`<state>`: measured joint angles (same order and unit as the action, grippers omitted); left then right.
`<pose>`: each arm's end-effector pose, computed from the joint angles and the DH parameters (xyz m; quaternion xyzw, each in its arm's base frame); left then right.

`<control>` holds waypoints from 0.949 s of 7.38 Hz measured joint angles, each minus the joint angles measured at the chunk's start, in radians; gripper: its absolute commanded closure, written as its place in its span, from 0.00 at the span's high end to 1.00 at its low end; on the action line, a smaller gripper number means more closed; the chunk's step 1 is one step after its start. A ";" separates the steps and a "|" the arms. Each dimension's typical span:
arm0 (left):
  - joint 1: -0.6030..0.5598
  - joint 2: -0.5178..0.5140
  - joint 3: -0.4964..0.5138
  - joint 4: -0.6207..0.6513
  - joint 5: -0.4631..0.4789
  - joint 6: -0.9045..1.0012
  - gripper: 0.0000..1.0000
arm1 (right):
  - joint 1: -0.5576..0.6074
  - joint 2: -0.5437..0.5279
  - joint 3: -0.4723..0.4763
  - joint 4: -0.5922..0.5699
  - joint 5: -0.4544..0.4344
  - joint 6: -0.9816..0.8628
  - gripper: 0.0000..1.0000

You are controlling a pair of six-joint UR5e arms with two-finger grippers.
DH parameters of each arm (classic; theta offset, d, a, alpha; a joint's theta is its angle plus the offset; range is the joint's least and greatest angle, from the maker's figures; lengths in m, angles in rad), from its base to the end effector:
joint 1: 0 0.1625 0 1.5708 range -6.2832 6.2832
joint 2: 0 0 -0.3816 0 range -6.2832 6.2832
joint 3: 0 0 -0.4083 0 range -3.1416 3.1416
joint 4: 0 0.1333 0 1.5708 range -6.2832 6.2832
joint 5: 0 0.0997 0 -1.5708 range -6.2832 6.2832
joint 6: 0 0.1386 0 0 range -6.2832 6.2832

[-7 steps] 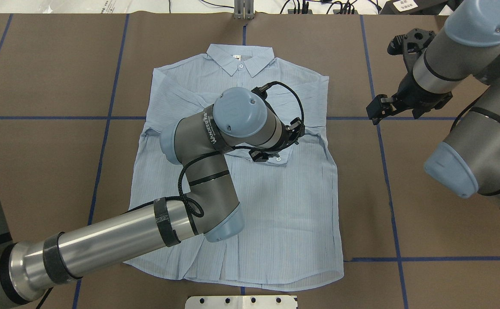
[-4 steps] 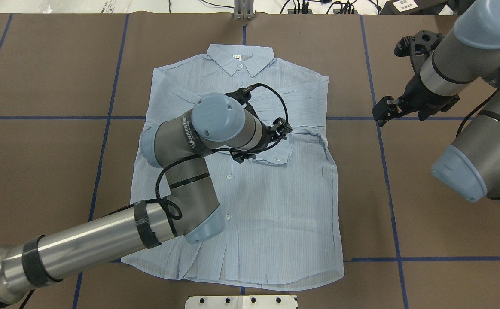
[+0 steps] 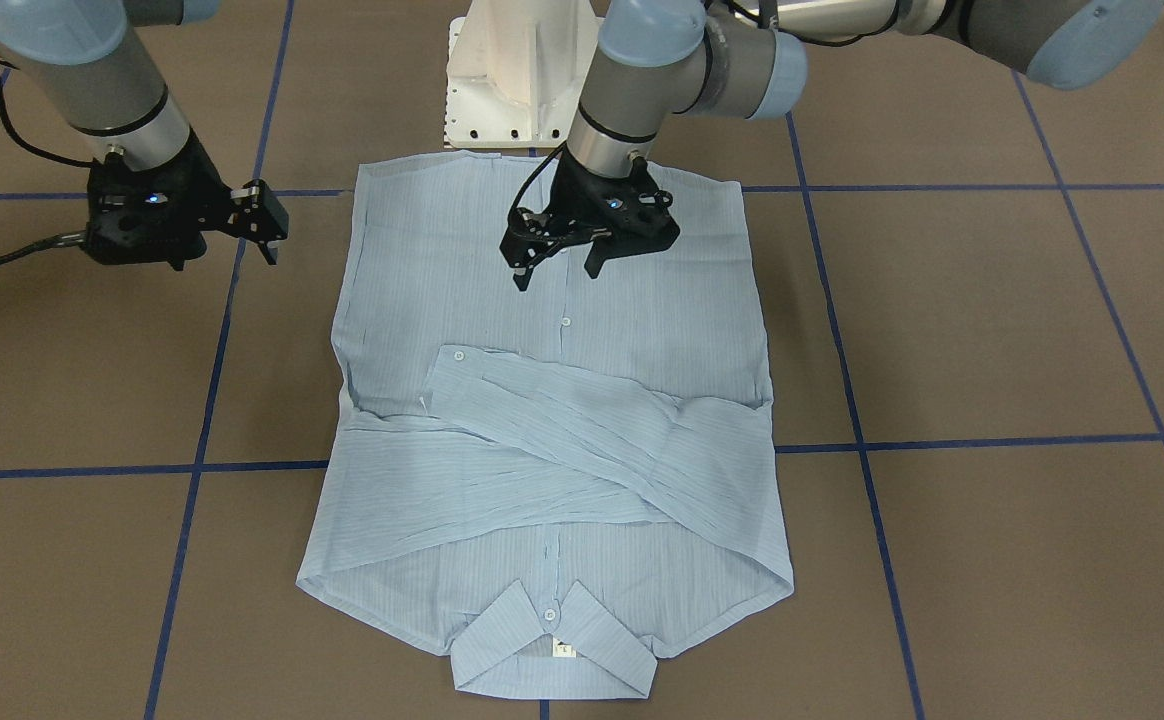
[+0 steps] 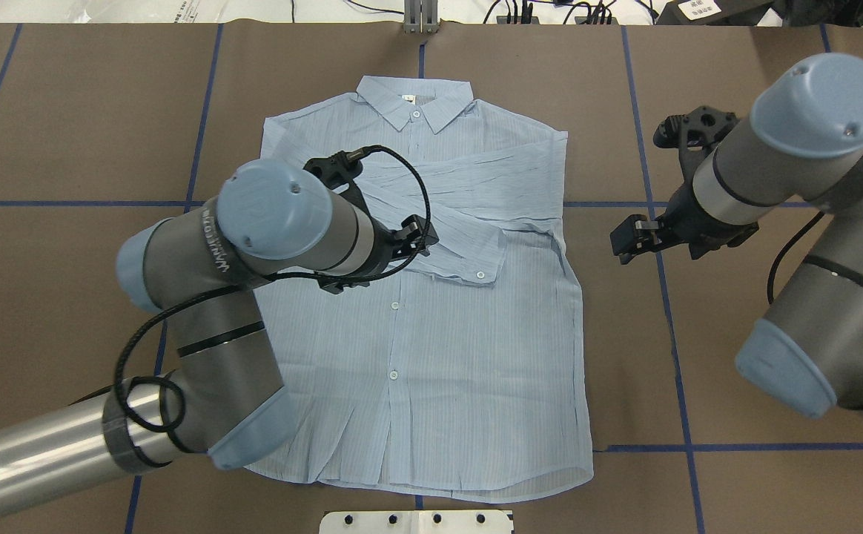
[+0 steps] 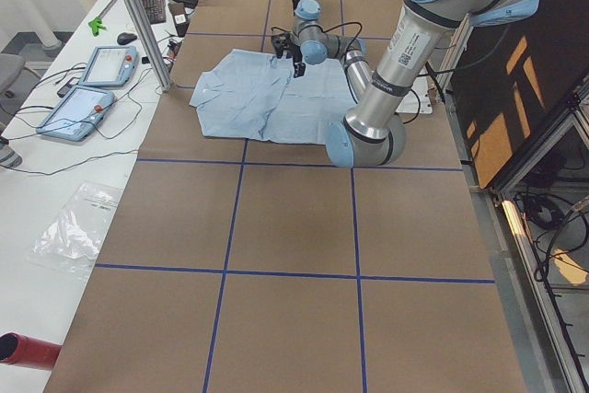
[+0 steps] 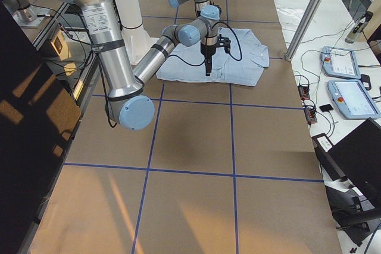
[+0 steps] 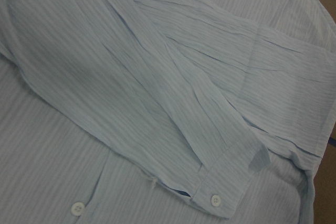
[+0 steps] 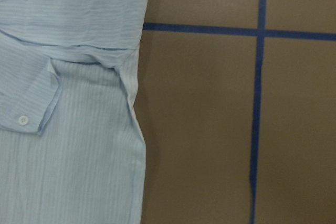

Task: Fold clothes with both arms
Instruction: 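Release the sleeve with the left gripper while the right gripper moves to the hem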

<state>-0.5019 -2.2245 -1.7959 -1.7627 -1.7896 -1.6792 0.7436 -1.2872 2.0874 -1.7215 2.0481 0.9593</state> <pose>0.5282 -0.4076 0.1284 0.0070 0.5157 -0.2037 0.8322 -0.3540 -0.4202 0.2736 0.0198 -0.3820 -0.0145 0.9238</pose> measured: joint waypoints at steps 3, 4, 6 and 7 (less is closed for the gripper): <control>-0.003 0.112 -0.190 0.140 0.002 0.103 1.00 | -0.232 -0.129 0.016 0.241 -0.153 0.281 1.00; -0.002 0.136 -0.208 0.155 0.005 0.116 1.00 | -0.312 -0.143 0.017 0.263 -0.220 0.353 1.00; 0.000 0.169 -0.219 0.162 0.010 0.123 1.00 | -0.410 -0.145 0.019 0.274 -0.285 0.428 1.00; 0.000 0.182 -0.220 0.163 0.012 0.126 1.00 | -0.433 -0.141 0.018 0.275 -0.295 0.441 1.00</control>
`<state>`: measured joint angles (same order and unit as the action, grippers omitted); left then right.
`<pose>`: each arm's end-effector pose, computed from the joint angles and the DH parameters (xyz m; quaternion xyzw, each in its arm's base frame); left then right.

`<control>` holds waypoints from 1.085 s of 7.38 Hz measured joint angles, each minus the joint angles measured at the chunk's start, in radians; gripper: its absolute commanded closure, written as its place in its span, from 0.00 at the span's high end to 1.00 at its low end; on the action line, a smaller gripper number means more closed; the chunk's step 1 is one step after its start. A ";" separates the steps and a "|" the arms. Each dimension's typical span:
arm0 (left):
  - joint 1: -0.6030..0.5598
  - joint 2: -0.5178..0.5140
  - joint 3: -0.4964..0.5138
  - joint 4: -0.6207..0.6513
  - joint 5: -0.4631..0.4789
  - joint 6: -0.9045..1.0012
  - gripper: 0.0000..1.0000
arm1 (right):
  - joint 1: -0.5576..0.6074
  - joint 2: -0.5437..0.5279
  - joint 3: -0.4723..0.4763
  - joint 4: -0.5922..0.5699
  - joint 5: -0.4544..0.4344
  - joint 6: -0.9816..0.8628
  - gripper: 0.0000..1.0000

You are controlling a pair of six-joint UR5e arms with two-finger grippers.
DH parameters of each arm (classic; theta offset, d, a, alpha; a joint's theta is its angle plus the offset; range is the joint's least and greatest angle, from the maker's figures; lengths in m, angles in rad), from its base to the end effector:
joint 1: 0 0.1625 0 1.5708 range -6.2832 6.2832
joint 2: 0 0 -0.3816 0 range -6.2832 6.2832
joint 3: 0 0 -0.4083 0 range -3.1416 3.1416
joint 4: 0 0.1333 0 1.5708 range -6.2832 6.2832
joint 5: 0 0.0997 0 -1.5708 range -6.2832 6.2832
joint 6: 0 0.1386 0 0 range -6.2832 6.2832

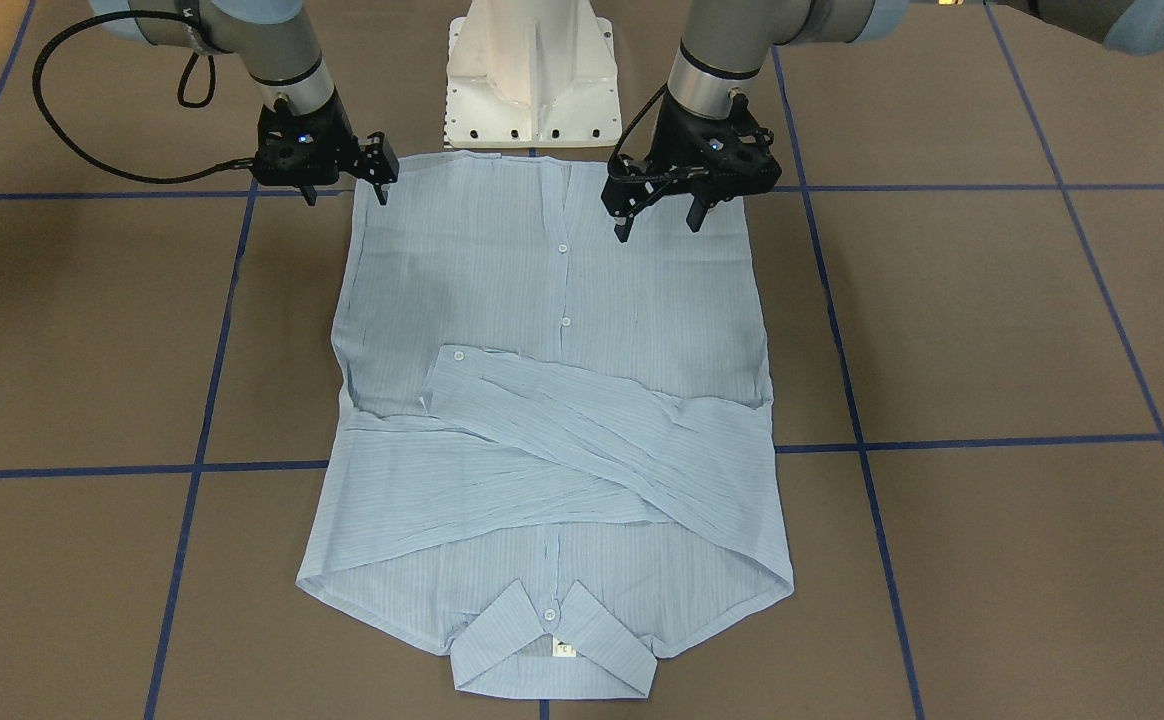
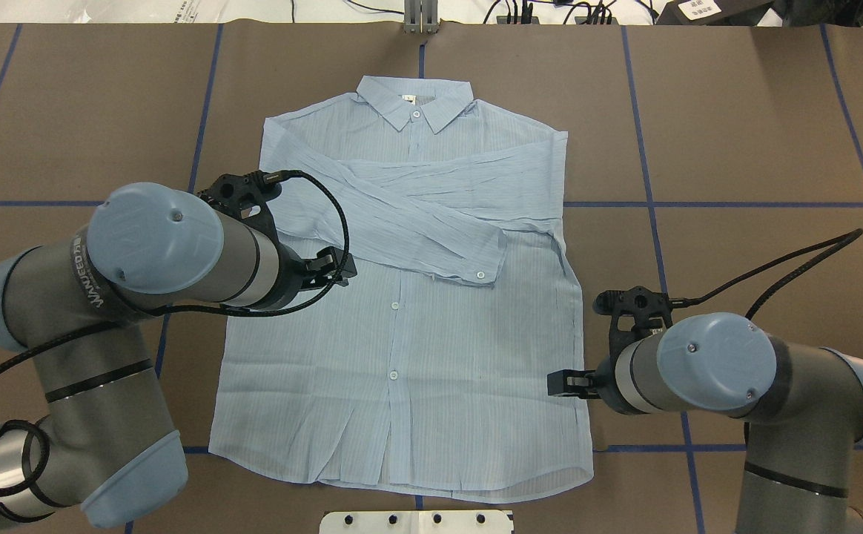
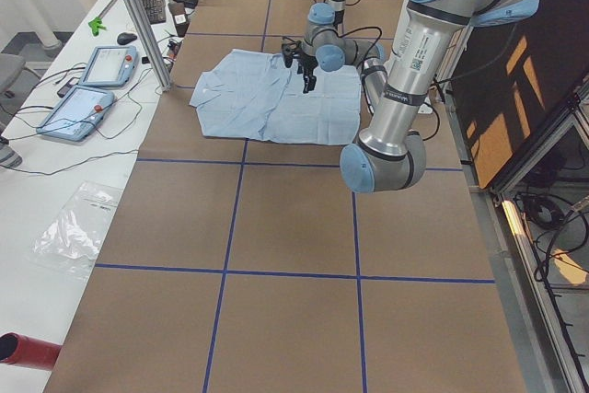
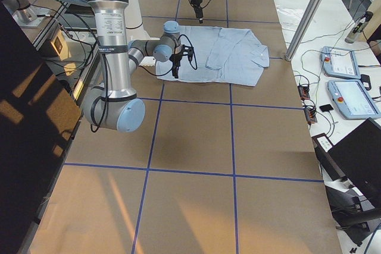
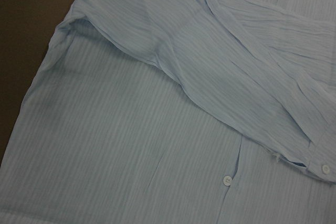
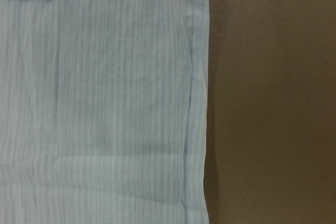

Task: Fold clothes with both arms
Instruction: 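Release the sleeve with the left gripper while the right gripper moves to the hem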

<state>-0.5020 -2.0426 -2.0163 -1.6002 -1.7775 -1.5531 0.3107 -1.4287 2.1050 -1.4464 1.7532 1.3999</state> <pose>0.4668 -0.3758 0.1766 0.0278 0.4618 -0.1666 0.8707 -0.4808 -0.2680 0.3080 0.0111 -0.3969 0.0286 0.9173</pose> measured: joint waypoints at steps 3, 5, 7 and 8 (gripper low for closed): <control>0.000 0.033 -0.001 0.000 0.002 0.023 1.00 | -0.043 0.006 -0.022 0.000 0.003 0.007 0.99; -0.001 0.039 -0.006 0.000 0.003 0.025 1.00 | -0.071 0.008 -0.047 0.000 0.005 0.007 0.99; 0.001 0.040 -0.009 0.000 0.002 0.026 1.00 | -0.080 0.008 -0.050 0.001 0.005 0.010 0.98; 0.003 0.041 -0.009 0.001 0.001 0.027 1.00 | -0.087 0.007 -0.052 0.001 0.006 0.013 0.98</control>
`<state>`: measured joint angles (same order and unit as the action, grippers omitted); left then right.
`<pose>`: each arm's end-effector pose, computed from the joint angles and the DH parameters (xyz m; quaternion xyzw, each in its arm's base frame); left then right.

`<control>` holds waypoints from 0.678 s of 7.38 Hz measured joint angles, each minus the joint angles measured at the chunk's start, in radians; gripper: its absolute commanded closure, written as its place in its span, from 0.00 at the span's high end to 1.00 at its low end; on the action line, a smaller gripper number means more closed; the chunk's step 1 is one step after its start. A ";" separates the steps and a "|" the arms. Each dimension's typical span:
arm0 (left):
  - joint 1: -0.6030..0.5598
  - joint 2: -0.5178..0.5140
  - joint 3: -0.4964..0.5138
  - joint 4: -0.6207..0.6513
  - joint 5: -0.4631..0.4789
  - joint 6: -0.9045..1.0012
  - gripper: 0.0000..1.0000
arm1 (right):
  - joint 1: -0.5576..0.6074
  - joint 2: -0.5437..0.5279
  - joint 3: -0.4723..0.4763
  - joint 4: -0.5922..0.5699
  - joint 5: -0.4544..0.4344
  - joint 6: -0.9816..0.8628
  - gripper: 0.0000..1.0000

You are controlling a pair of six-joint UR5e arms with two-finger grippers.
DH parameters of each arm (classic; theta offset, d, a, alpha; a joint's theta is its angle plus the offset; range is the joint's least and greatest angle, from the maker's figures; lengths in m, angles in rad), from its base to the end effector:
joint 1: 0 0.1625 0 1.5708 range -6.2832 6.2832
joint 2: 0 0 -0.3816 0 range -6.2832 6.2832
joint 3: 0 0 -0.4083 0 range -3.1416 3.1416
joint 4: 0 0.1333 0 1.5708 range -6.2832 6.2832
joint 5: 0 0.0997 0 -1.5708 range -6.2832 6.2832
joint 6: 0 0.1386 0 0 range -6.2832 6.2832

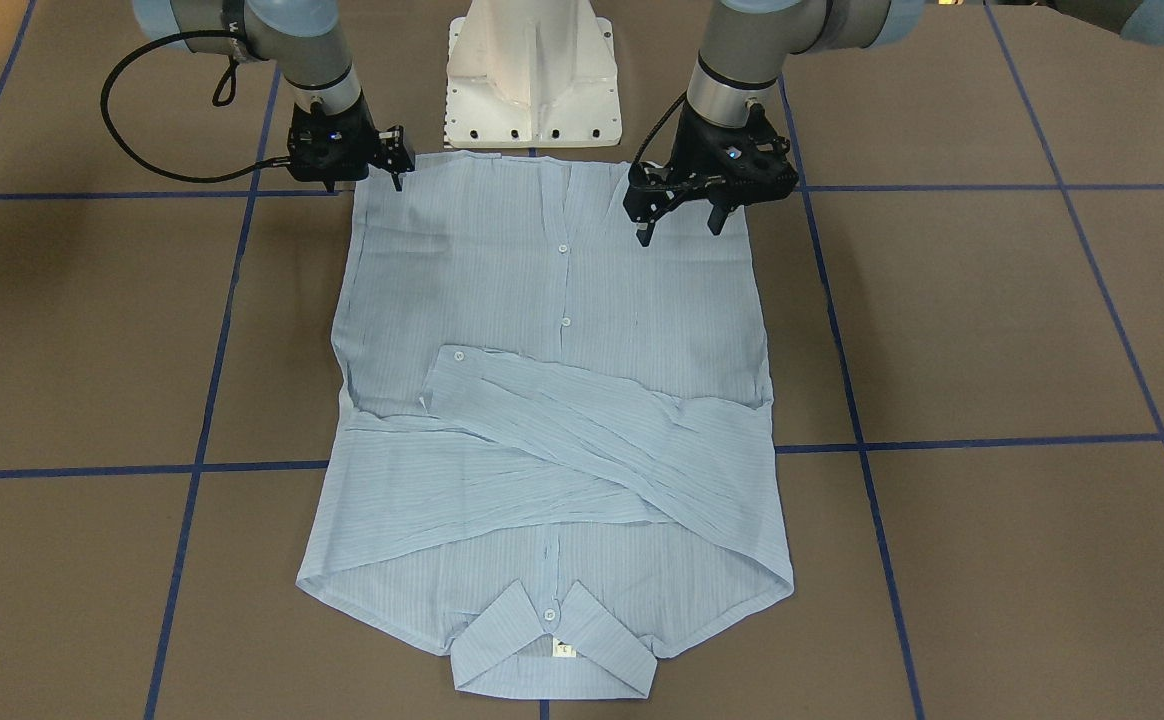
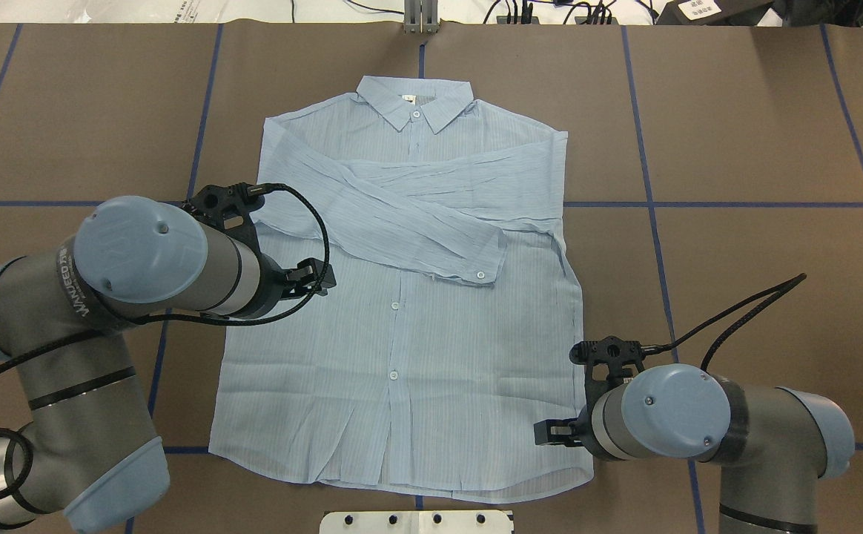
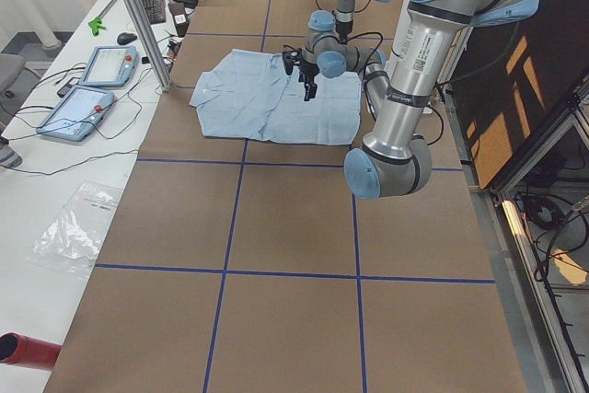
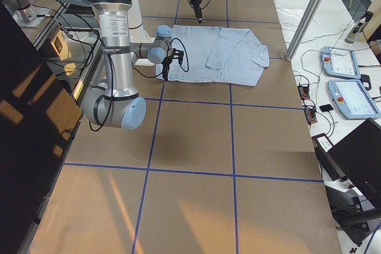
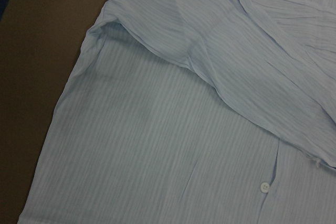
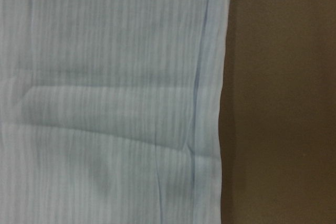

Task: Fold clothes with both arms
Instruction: 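Release the sleeve with the left gripper while the right gripper moves to the hem, then move the left gripper down to the hem corner nearest the robot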

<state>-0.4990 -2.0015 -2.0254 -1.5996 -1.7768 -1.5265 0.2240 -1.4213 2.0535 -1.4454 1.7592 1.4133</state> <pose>0.4644 -0.3726 0.1970 0.0289 0.4476 -0.1570 0.8799 -0.5146 -0.2273 0.3290 -0.0160 -0.3781 -0.0040 0.9256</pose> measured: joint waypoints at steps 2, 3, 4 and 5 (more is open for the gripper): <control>0.002 0.000 0.000 0.001 -0.003 0.000 1.00 | -0.016 -0.006 -0.005 -0.003 0.003 0.003 0.93; 0.004 0.000 0.000 0.001 -0.004 0.000 1.00 | -0.019 -0.011 -0.005 -0.007 0.009 0.003 0.84; 0.005 -0.001 0.000 0.000 -0.005 0.000 1.00 | -0.020 -0.014 -0.005 -0.010 0.016 0.003 0.77; 0.006 -0.001 0.000 0.000 -0.005 0.000 1.00 | -0.021 -0.015 -0.006 -0.013 0.020 0.003 0.75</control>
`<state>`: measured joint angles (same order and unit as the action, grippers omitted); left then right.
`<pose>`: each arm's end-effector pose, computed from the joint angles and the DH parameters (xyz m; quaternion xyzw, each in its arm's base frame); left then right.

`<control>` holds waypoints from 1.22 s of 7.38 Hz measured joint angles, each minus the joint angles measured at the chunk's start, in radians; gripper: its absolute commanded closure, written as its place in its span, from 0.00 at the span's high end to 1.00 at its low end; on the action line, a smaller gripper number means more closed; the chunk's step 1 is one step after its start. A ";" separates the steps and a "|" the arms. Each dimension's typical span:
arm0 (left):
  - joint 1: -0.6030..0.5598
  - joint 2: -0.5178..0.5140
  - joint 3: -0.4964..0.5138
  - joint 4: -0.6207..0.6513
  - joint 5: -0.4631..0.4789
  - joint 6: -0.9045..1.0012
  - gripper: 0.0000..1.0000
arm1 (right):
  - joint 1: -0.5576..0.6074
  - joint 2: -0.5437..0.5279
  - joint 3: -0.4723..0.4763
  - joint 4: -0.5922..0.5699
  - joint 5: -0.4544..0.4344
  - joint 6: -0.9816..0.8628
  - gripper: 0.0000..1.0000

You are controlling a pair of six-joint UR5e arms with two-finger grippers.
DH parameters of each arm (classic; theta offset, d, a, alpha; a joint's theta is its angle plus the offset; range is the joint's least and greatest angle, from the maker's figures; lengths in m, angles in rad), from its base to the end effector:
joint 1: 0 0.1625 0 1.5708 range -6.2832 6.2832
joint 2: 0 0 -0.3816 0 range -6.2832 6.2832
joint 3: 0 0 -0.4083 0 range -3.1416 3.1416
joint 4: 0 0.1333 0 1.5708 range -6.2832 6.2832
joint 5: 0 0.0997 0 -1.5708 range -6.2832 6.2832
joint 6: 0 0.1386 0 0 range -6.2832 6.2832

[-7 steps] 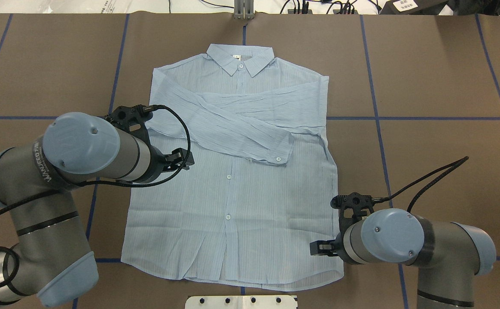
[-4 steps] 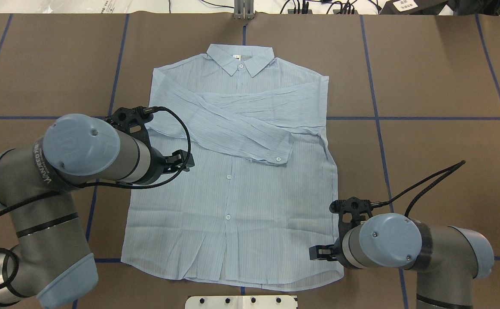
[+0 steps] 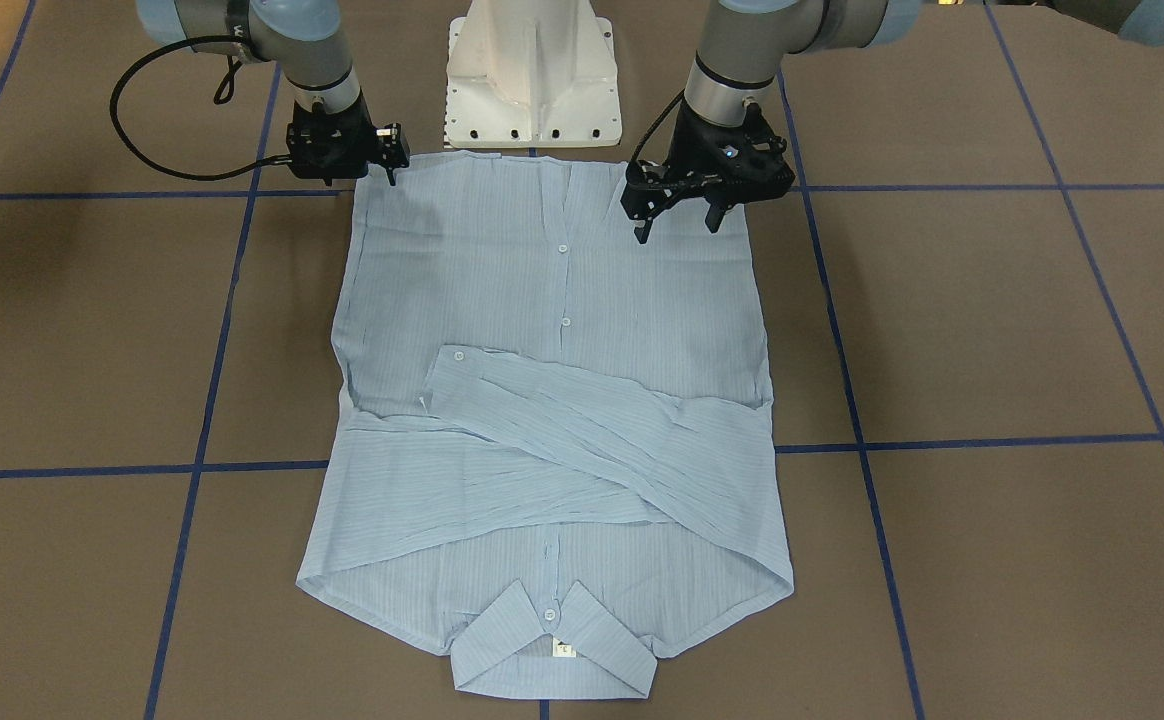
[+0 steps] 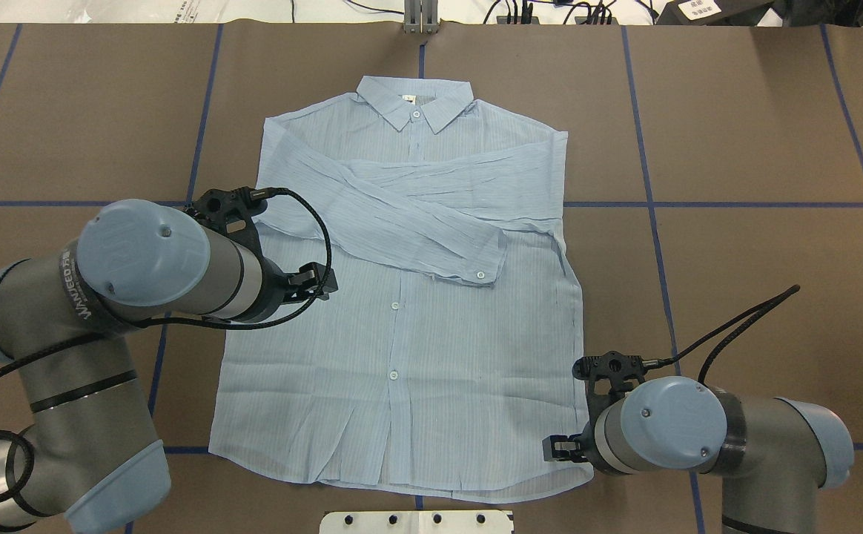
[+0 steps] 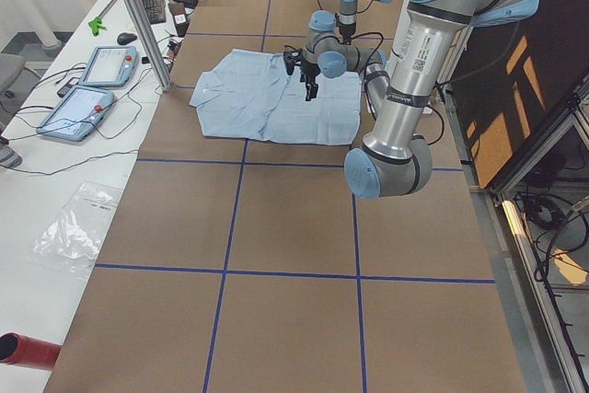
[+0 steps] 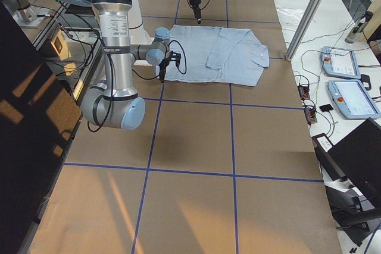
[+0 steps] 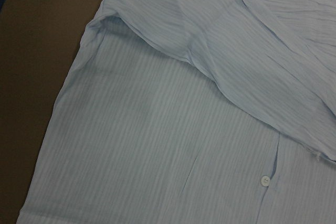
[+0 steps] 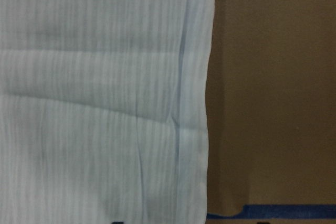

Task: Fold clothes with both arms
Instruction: 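Move the left gripper down to the hem corner nearest the robot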

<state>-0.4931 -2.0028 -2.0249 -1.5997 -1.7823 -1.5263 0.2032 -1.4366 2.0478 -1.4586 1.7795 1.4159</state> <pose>0.4670 -0.3693 0.1964 0.0254 0.4486 -0.1530 0.8802 -0.5175 -0.2134 0.3420 -0.0332 -0.3637 -0.0144 0.9308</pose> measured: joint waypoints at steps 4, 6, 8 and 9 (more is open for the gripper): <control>0.001 0.000 0.002 0.000 0.000 0.000 1.00 | 0.001 -0.003 0.000 -0.007 0.040 0.000 0.66; 0.001 -0.001 0.002 0.000 0.000 0.000 1.00 | 0.001 -0.006 0.000 -0.008 0.062 0.000 0.61; 0.002 -0.002 0.002 0.000 0.000 0.000 1.00 | 0.001 -0.008 -0.003 -0.008 0.073 0.000 0.38; 0.003 -0.003 0.002 0.000 0.000 0.000 1.00 | 0.001 -0.009 -0.003 -0.008 0.079 0.000 0.27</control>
<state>-0.4904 -2.0053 -2.0233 -1.6000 -1.7825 -1.5263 0.2040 -1.4454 2.0446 -1.4665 1.8584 1.4159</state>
